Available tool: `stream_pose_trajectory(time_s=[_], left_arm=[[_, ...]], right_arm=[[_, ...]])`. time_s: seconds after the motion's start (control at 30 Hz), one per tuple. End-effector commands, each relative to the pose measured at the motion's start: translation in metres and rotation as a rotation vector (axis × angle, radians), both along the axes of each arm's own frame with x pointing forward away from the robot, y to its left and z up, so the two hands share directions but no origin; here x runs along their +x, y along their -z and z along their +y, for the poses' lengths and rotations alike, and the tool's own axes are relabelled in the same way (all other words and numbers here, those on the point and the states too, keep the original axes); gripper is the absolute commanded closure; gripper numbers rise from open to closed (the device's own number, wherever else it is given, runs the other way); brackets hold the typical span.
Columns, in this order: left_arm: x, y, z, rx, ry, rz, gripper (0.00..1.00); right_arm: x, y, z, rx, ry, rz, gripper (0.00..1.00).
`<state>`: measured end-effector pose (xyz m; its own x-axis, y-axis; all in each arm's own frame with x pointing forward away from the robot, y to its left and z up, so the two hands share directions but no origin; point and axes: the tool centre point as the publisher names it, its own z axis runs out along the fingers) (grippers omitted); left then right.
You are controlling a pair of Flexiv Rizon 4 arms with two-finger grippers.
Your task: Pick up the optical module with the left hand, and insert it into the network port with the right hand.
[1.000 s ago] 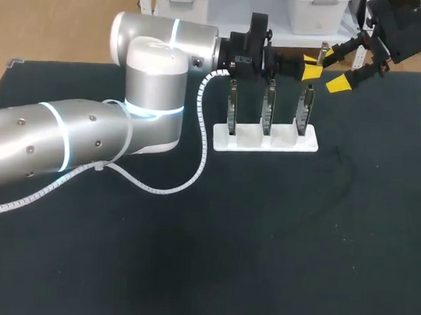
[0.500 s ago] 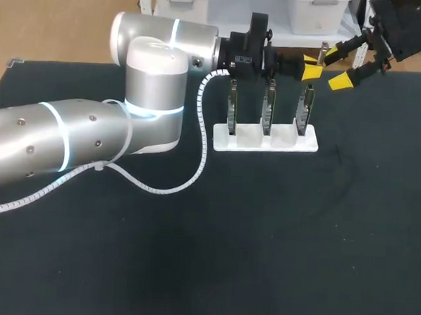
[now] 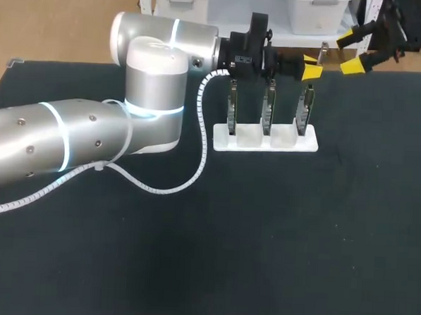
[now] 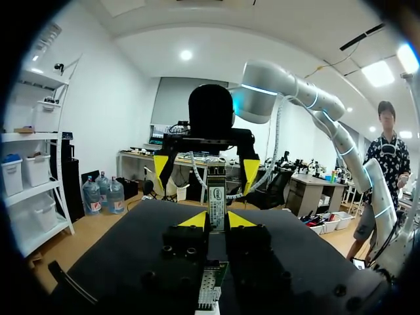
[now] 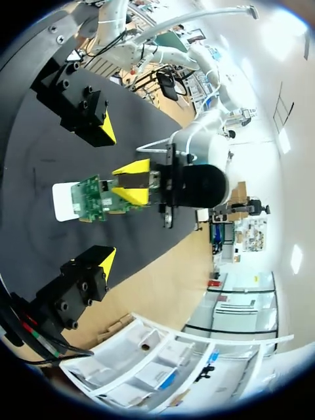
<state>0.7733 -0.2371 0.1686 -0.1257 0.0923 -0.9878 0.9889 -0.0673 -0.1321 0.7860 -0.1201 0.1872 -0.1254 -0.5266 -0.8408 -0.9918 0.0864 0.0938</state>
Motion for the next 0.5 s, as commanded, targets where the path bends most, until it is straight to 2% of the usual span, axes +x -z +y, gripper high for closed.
stream_pose_trajectory(time_s=[0.03, 0.23, 0.5], left_arm=[[-0.001, 0.0, 0.001, 0.001, -0.004, -0.001, 1.0], [-0.001, 0.0, 0.001, 0.001, -0.004, -0.001, 1.0], [-0.001, 0.0, 0.001, 0.001, -0.004, -0.001, 1.0]], right_arm=[[-0.004, -0.007, 0.007, 0.006, -0.001, -0.013, 0.0], [0.0, -0.012, 0.014, 0.03, -0.016, -0.005, 0.0], [-0.006, -0.014, 0.025, 0.041, -0.074, -0.001, 0.0]])
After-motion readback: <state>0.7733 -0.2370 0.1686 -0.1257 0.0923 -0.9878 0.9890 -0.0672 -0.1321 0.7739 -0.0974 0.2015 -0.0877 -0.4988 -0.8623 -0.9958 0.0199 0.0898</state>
